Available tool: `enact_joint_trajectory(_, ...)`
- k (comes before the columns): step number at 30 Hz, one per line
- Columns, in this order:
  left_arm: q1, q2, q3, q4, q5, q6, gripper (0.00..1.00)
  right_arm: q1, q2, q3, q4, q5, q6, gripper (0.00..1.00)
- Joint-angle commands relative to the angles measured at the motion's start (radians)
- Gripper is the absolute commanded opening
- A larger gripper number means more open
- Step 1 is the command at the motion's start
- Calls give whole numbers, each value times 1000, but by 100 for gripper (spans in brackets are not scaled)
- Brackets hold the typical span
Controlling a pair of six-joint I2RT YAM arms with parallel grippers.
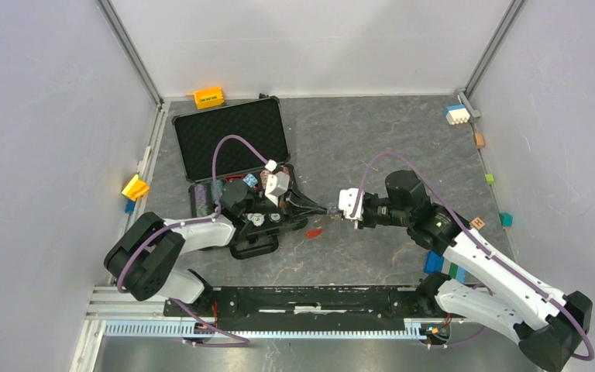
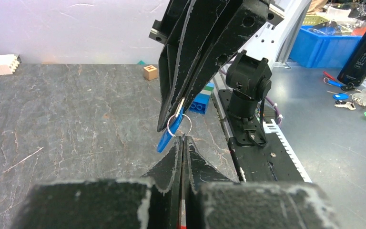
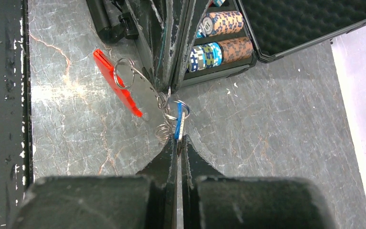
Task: Put the keys on the keyring
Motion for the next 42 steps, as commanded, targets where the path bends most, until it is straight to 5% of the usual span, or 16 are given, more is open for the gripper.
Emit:
enact_joint_trajectory(1,4,18,44,47,11,39,2,13,18,74,-30,-2,-9,0)
enact_joint_trajectory(9,4,31,49,56,7,37,3,50,40,112,-55,73,-9,0)
enact_joint_trajectory(24,42,-132,13,-229,-66,273,68,49,144,152,-83,453,-170,0)
enact_joint_trajectory(34,117,-237,-46,-277,-311,284,75,-43,352,139,14,492,-211,0)
enact_joint_trajectory(42,121,-236,-41,-292,-314,313,76,-200,438,56,46,495,-297,0)
